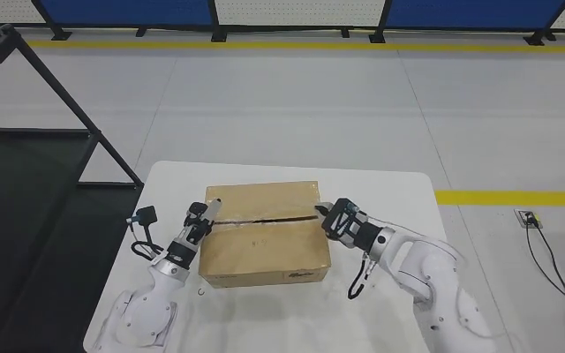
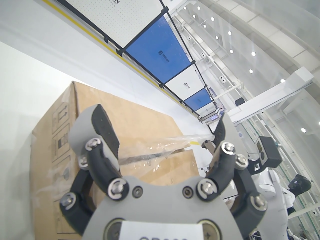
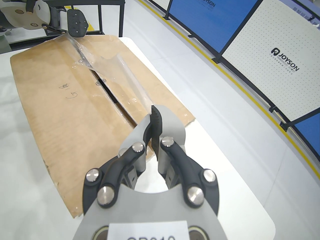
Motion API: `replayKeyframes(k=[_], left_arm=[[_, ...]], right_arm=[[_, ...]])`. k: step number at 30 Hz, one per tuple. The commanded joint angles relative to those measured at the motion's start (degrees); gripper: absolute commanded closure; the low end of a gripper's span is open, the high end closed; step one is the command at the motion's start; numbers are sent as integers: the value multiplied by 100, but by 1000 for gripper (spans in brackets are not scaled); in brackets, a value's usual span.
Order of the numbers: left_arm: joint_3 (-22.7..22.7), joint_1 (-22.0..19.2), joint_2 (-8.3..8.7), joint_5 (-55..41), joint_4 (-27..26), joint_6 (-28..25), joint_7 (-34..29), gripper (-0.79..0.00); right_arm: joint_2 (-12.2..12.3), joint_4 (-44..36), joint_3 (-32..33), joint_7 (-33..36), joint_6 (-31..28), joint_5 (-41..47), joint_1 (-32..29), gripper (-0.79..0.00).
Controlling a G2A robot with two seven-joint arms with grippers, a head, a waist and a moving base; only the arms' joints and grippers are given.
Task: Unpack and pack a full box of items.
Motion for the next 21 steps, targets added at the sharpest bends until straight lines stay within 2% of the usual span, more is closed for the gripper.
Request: replayKeyframes(k=[1, 10, 21], left_arm=[[-3, -4, 0, 0, 5, -3, -2, -785], [12, -42, -5, -27, 44, -27, -24, -785], [29, -78, -8, -28, 89, -31, -58, -785]], right_arm=[[12, -21, 29, 371, -54, 239, 40, 0], [78, -99, 104, 1805, -202, 1567, 258, 0], [218, 104, 241, 2751, -313, 2950, 462, 0]])
